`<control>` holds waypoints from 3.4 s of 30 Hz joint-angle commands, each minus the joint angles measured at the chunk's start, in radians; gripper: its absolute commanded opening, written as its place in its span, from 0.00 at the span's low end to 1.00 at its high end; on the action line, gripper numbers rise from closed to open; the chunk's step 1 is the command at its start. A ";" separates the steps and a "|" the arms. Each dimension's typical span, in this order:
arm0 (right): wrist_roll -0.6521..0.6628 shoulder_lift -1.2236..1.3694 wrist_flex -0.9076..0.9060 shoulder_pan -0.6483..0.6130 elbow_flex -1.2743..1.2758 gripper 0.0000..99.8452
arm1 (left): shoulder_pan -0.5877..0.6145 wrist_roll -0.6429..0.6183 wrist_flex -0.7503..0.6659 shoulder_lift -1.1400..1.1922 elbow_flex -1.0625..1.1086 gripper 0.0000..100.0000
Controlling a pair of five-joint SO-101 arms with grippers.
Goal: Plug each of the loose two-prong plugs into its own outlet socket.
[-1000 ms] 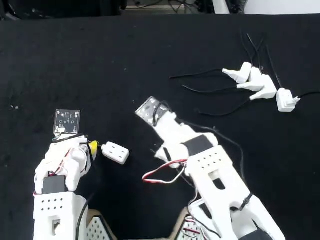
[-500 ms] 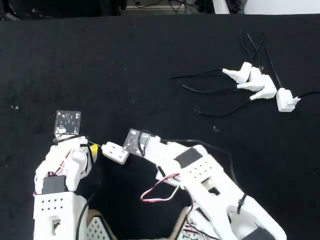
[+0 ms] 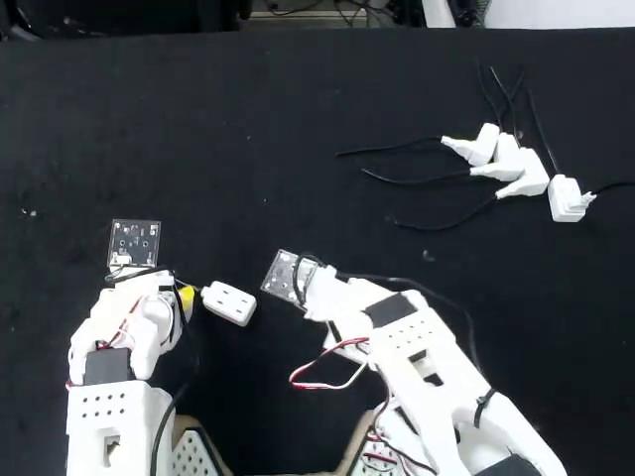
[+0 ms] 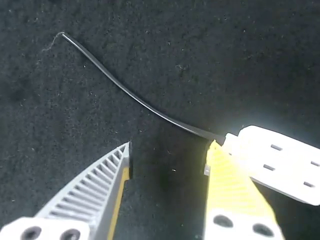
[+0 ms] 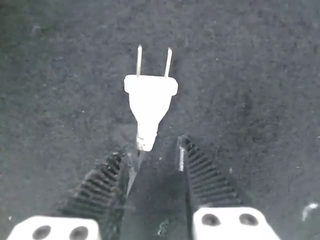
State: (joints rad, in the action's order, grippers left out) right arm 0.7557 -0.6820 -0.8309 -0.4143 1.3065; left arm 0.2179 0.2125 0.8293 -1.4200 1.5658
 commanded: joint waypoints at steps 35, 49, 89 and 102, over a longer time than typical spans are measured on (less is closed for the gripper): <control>-0.250 0.105 -0.008 -0.106 -0.412 0.01 | -0.013 -0.035 0.003 -0.009 -0.162 0.25; -0.336 0.225 0.086 -0.218 -0.495 0.01 | -0.294 -0.264 -0.023 -0.009 -0.348 0.25; -0.427 -0.001 -0.095 -0.322 -0.590 0.01 | -0.297 -0.261 -0.172 -0.009 -0.151 0.25; -0.427 0.002 -0.178 -0.321 -0.596 0.01 | 0.012 -0.198 -0.169 -0.008 -0.082 0.25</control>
State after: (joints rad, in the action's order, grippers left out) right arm 0.3353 -0.6513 -1.0012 -0.7288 0.7818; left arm 0.1918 -0.0345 0.6636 -1.4200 1.4630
